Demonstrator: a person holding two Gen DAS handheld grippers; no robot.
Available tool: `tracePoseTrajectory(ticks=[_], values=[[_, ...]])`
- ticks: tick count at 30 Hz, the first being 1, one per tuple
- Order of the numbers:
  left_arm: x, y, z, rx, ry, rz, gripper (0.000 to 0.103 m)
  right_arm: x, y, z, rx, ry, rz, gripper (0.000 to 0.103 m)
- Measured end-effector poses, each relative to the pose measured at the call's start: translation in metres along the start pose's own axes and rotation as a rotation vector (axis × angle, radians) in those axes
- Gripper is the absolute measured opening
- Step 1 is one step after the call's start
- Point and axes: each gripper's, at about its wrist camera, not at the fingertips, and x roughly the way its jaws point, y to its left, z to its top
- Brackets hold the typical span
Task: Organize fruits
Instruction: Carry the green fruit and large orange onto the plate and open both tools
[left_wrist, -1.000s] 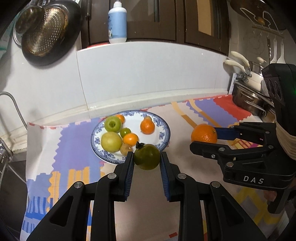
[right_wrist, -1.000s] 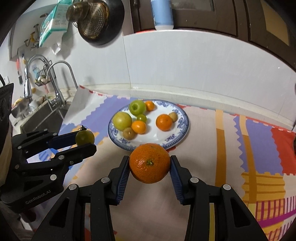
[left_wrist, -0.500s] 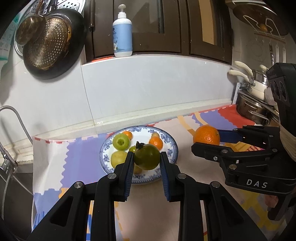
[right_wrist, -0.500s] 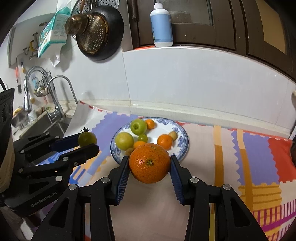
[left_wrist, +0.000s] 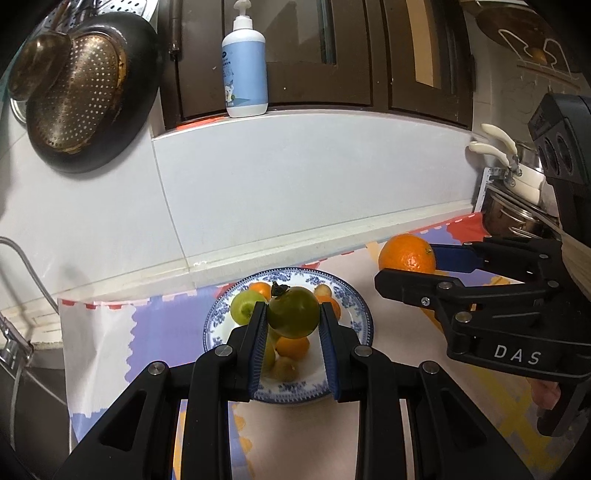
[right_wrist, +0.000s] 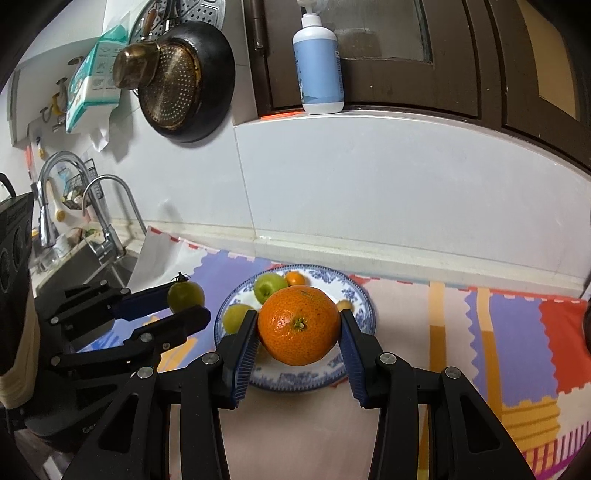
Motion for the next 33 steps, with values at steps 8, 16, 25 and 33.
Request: tracePoseTrajectory(ticks=[8, 16, 25, 33], values=[[0.027, 0.008, 0.013, 0.000, 0.013, 0.009, 0.028, 0.030, -0.012, 0.012, 0.008, 0.025, 0.009, 0.044], [0.060, 0.015, 0.018, -0.003, 0.046, 0.008, 0.028, 0.064, -0.026, 0.021, 0.018, 0.057, 0.021, 0.044], [0.102, 0.030, 0.015, -0.010, 0.104, -0.002, 0.028, 0.105, -0.038, 0.024, 0.033, 0.109, 0.042, 0.044], [0.125, 0.038, 0.014, -0.010, 0.129, -0.014, 0.028, 0.135, -0.042, 0.019, 0.050, 0.150, 0.054, 0.044]])
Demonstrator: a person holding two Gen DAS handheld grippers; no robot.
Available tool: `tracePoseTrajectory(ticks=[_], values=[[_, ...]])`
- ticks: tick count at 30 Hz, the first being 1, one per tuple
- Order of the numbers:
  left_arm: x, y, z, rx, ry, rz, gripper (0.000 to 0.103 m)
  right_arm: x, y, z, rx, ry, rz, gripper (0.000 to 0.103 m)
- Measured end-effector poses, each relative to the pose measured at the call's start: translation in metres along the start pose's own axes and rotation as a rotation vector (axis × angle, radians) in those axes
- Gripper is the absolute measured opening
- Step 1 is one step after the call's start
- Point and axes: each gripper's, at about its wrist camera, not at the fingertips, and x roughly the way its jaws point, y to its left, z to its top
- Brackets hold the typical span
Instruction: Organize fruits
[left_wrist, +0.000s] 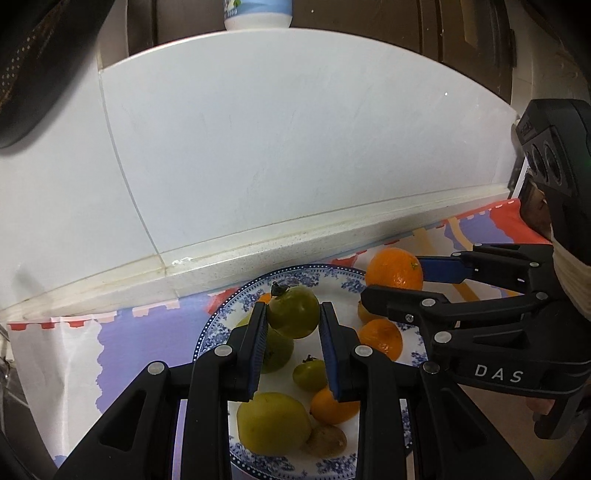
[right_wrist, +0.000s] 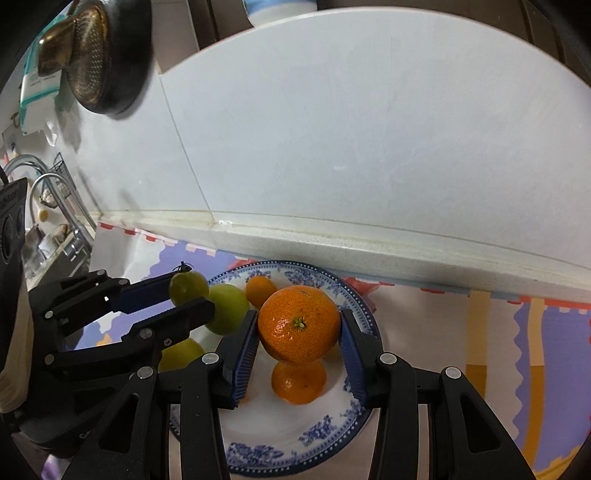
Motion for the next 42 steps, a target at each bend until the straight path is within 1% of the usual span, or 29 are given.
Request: tracePoseTrajectory(ticks=[8, 9, 10, 12, 13, 15, 18, 26, 32, 36, 37, 39, 42], values=[[0.011, 0.006, 0.001, 0.004, 0.012, -0.013, 0.029, 0.017, 0.000, -0.002, 0.003, 0.023, 0.004, 0.044], [0.011, 0.007, 0.000, 0.001, 0.010, -0.015, 0.030, 0.018, -0.001, -0.002, 0.004, 0.025, 0.005, 0.044], [0.010, 0.007, 0.001, -0.002, 0.009, -0.015, 0.034, 0.019, -0.001, -0.002, 0.004, 0.024, 0.004, 0.044], [0.009, 0.009, 0.001, -0.003, 0.005, -0.012, 0.035, 0.020, 0.001, -0.003, 0.006, 0.024, 0.001, 0.044], [0.007, 0.010, 0.001, -0.006, 0.002, -0.007, 0.036, 0.019, 0.001, -0.002, 0.007, 0.021, 0.000, 0.045], [0.003, 0.012, 0.000, -0.013, -0.004, 0.004, 0.036, 0.015, 0.002, -0.002, 0.008, 0.007, -0.006, 0.051], [-0.005, 0.016, -0.001, -0.029, -0.015, 0.022, 0.037, 0.011, 0.005, -0.001, -0.005, -0.006, -0.014, 0.052], [-0.041, 0.017, -0.007, -0.074, -0.066, 0.075, 0.043, -0.017, 0.017, -0.005, -0.024, -0.054, -0.051, 0.052], [-0.074, 0.014, -0.010, -0.081, -0.103, 0.106, 0.048, -0.046, 0.025, -0.012, -0.014, -0.092, -0.092, 0.052], [-0.101, 0.009, -0.015, -0.087, -0.133, 0.150, 0.057, -0.068, 0.031, -0.019, 0.005, -0.108, -0.104, 0.052], [-0.107, 0.007, -0.017, -0.089, -0.140, 0.158, 0.062, -0.074, 0.032, -0.021, 0.011, -0.112, -0.108, 0.053], [-0.119, 0.004, -0.020, -0.091, -0.155, 0.170, 0.068, -0.087, 0.036, -0.026, 0.022, -0.129, -0.116, 0.059], [-0.142, 0.001, -0.030, -0.103, -0.186, 0.195, 0.073, -0.105, 0.041, -0.033, 0.022, -0.151, -0.137, 0.060]])
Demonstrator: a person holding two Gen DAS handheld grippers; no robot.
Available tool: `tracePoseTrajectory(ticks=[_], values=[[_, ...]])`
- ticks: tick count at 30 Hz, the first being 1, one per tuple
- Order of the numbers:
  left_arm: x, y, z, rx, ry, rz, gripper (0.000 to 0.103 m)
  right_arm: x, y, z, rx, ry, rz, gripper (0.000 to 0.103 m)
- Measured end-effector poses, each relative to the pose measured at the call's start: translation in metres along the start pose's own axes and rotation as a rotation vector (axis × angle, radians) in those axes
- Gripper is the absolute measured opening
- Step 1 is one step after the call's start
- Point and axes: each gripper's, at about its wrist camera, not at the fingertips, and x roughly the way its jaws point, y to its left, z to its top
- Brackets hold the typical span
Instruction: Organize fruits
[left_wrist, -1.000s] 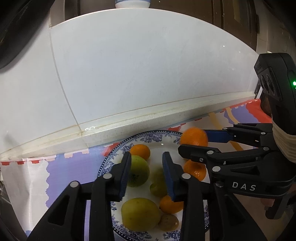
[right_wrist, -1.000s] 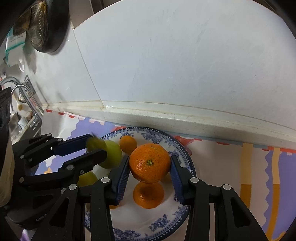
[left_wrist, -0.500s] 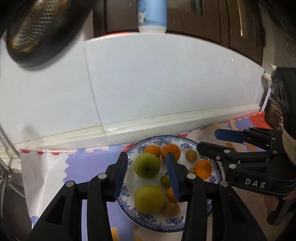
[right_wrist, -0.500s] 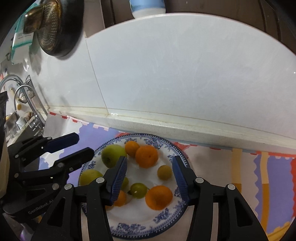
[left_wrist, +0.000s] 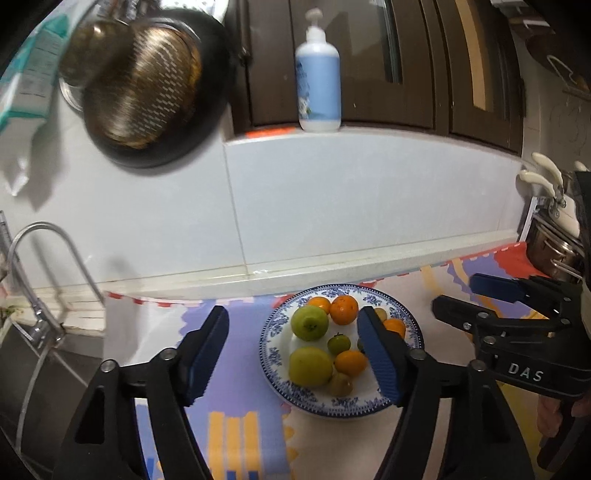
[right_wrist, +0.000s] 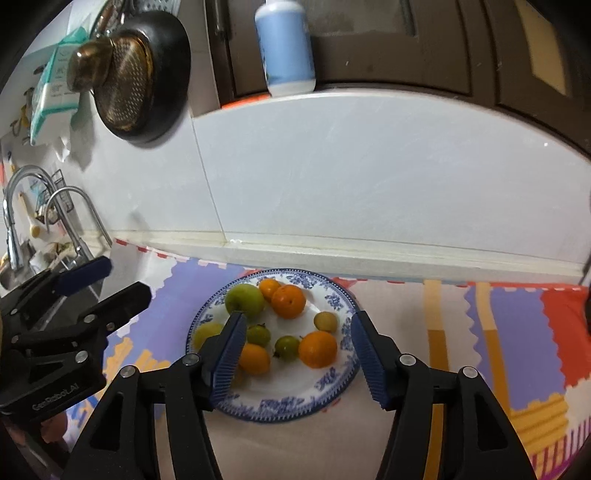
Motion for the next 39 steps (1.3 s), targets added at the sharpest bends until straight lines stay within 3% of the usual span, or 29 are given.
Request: tracePoseTrajectory(ticks=[5, 16, 23, 29, 39], values=[[-0.029, -0.001, -0.007, -0.015, -0.021, 0.000, 0.078, -0.037, 0.006, -0.010, 0.001, -0.043, -0.038, 0.071], [-0.094, -0.009, -0.025, -0.017, -0.073, 0.010, 0.092, -0.105, 0.017, -0.037, 0.016, -0.099, -0.084, 0.082], [-0.127, -0.015, -0.044, -0.029, -0.072, 0.008, 0.094, -0.138, 0.020, -0.061, 0.045, -0.124, -0.099, 0.084], [-0.147, -0.020, -0.058, -0.023, -0.069, 0.016, 0.103, -0.160, 0.025, -0.080, 0.053, -0.128, -0.099, 0.085], [-0.171, -0.026, -0.081, -0.010, -0.053, 0.042, 0.103, -0.183, 0.029, -0.103, 0.043, -0.126, -0.110, 0.085]])
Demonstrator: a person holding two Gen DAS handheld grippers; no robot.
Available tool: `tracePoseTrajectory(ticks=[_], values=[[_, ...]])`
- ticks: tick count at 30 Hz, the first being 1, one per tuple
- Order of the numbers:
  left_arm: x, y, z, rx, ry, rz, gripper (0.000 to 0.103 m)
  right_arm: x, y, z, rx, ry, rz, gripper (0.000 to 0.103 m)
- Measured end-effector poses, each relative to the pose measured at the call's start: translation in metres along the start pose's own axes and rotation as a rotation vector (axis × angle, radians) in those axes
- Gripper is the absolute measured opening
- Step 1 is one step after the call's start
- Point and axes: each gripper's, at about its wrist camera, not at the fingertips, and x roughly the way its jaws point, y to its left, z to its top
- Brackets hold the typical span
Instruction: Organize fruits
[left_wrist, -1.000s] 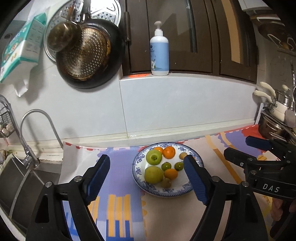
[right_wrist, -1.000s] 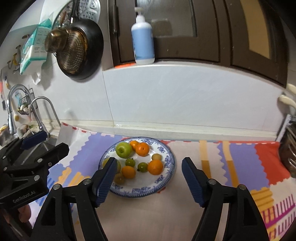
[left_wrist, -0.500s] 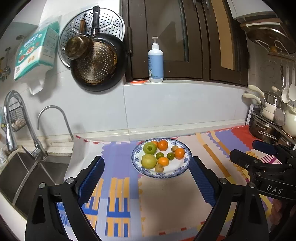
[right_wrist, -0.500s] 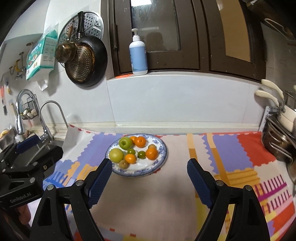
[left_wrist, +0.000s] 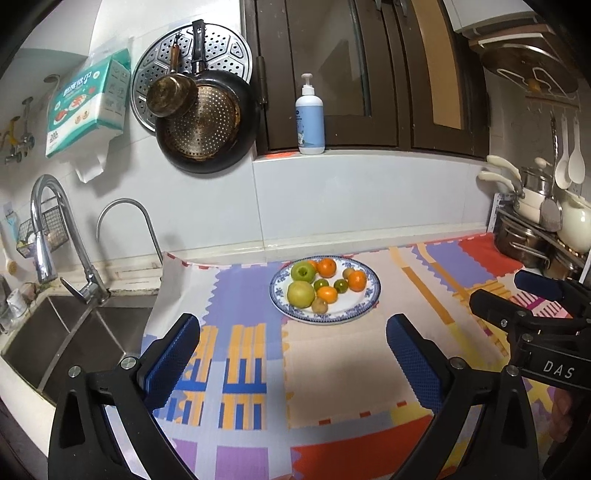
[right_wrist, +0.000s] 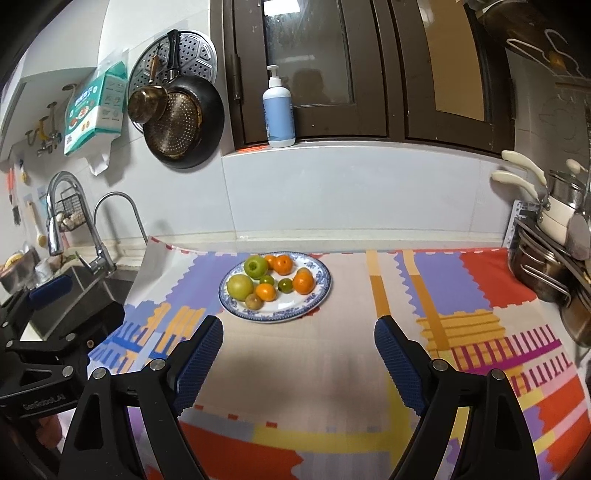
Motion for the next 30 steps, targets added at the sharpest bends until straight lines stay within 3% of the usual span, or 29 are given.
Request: tracePoseTrajectory(ticks=[13, 30], values=[[-0.010, -0.002, -0.015, 0.005, 0.018, -0.002, 0.103, -0.016, -0.001, -0.021, 0.000, 0.023, -0.019, 0.085], [-0.016, -0.002, -0.017, 0.011, 0.011, -0.011, 0.103, -0.026, 0.003, -0.024, -0.007, 0.008, -0.024, 0.085]])
